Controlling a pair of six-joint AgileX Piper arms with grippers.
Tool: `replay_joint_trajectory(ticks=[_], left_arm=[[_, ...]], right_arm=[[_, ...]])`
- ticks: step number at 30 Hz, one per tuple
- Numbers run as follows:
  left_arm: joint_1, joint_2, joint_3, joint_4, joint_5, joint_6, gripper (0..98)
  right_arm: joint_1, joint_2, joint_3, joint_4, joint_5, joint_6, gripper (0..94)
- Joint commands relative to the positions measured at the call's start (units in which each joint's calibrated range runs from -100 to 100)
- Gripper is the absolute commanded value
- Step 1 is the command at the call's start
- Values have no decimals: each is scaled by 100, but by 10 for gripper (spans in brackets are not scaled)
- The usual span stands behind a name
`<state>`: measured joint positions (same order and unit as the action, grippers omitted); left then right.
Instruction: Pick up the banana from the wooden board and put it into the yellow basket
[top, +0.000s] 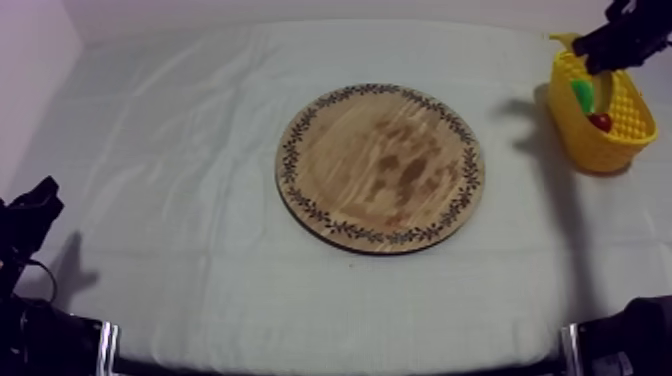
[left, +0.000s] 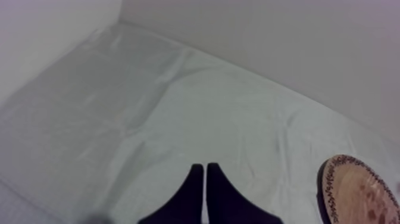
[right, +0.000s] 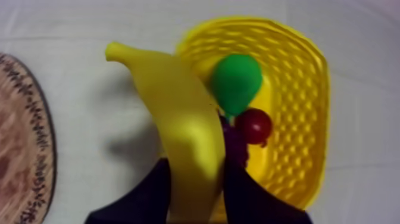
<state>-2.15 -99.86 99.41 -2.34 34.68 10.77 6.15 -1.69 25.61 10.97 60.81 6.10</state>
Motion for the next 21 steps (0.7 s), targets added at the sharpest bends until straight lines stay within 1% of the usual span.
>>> replay_joint_trajectory(ticks=[1, 5, 9, 16, 21], left_arm=[[1, 3, 4, 2, 0, 0, 1], [1, 3, 4, 2, 0, 0, 1], [1, 3, 4, 2, 0, 0, 1], [1, 3, 4, 2, 0, 0, 1], [1, 3, 4, 2, 0, 0, 1]], right_arm=[[368, 85, -47, -37, -39, 73, 225], [621, 361, -192, -73, -187, 154, 222], [738, 731, -371, -98, -313, 171, 216], [763, 1368, -568, -124, -557, 144, 217], [751, 1706, -730, -129, -705, 108, 246]])
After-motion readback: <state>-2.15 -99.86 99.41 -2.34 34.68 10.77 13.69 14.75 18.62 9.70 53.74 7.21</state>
